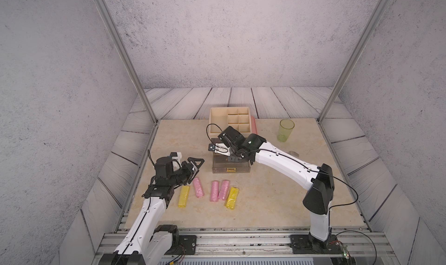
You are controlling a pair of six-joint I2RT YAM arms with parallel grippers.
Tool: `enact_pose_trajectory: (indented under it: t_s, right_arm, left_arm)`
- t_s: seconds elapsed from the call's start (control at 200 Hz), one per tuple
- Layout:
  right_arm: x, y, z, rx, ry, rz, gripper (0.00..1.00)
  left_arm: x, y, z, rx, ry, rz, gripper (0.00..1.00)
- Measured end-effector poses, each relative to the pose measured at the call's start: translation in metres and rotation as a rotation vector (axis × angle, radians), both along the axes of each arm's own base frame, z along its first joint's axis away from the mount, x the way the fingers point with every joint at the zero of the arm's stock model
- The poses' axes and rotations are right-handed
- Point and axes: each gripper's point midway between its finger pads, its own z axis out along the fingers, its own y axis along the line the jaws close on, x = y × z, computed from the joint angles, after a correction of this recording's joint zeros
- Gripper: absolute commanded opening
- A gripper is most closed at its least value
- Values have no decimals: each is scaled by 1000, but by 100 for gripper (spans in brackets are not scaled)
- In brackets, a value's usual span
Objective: Sort the rolls of trash bags by color and place them into the drawer
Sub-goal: Place the roll of trash bags in the drawer.
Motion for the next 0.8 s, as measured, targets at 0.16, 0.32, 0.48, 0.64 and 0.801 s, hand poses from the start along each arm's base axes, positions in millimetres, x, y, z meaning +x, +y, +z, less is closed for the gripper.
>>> enact_pose_trajectory:
  t_s: [0.16, 0.32, 0.48, 0.64, 0.801]
  right_arm:
    - [2, -2, 0, -4, 8, 12, 49]
    - [6, 3, 4, 24, -7, 8, 54]
    - [12, 9, 11, 78, -40, -20, 56]
    - [16, 9, 21, 197, -77, -102, 55]
    - [-2, -17, 66, 467, -88, -270, 59]
  left_arm:
    - [0, 0, 0, -2, 3, 2, 80]
    - [1, 0, -2, -2, 9, 2, 80]
    - [1, 0, -3, 0, 9, 1, 80]
    - [2, 0, -5, 13, 7, -6, 80]
    - [5, 0, -9, 26, 20, -14, 80]
